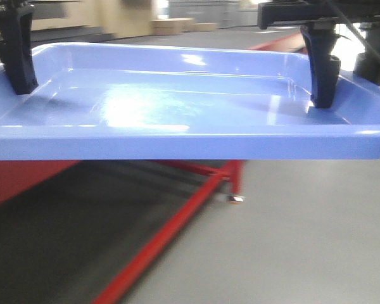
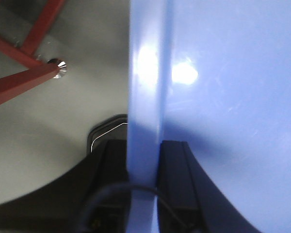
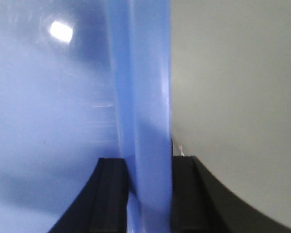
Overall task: Grab blue tray and place on right shelf
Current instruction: 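Hold the tray level with both grippers while driving to the shelf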
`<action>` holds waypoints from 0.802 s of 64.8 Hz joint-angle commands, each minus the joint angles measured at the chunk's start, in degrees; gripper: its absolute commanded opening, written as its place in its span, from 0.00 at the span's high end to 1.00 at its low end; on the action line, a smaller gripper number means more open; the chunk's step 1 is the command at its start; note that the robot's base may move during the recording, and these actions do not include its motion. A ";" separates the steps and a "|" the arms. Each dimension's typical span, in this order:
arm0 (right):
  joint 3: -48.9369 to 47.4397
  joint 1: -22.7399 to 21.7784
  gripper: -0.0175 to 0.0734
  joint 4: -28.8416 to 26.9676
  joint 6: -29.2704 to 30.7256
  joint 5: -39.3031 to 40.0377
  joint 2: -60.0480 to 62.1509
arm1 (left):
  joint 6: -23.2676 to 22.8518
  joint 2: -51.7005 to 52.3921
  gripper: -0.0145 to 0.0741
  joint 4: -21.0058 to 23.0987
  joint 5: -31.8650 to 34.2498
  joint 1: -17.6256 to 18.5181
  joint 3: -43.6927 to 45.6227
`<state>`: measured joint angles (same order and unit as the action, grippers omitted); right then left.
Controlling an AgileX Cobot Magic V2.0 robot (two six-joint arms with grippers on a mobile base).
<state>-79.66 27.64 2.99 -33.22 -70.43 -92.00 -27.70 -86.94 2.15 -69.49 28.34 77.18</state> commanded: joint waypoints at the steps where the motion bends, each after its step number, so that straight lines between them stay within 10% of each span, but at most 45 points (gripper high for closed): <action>1: -1.53 0.42 0.70 -2.18 -0.34 2.30 2.74 | -0.67 2.47 0.81 4.93 2.21 0.96 1.68; 52: -1.53 0.42 0.70 -2.18 -0.34 2.25 2.74 | -0.67 2.47 0.81 4.93 2.21 0.96 1.68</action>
<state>-79.66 27.64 3.03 -33.22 -70.72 -92.00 -27.70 -86.94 2.27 -69.49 28.34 77.18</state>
